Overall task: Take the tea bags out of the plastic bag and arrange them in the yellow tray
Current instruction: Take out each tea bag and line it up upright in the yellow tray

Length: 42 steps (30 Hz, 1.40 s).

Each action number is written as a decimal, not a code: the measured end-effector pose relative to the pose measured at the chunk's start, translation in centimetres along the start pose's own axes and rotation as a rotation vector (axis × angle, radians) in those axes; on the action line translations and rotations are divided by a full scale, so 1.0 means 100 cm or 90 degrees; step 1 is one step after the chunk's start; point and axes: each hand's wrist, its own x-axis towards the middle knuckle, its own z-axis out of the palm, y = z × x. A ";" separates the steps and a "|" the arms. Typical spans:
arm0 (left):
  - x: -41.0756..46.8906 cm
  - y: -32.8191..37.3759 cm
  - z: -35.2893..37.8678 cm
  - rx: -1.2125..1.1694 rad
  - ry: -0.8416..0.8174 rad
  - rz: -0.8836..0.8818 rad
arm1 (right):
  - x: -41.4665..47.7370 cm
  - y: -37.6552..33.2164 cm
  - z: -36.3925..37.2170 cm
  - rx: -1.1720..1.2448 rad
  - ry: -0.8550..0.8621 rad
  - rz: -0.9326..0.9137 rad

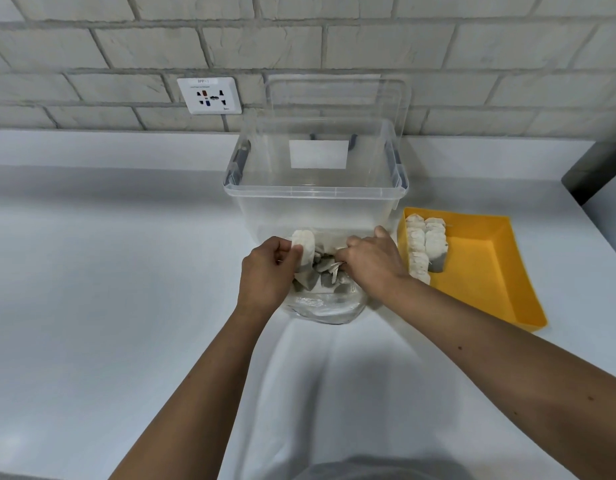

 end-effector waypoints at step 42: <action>-0.021 0.028 0.003 -0.235 -0.215 -0.144 | -0.009 0.021 -0.057 0.479 0.002 -0.023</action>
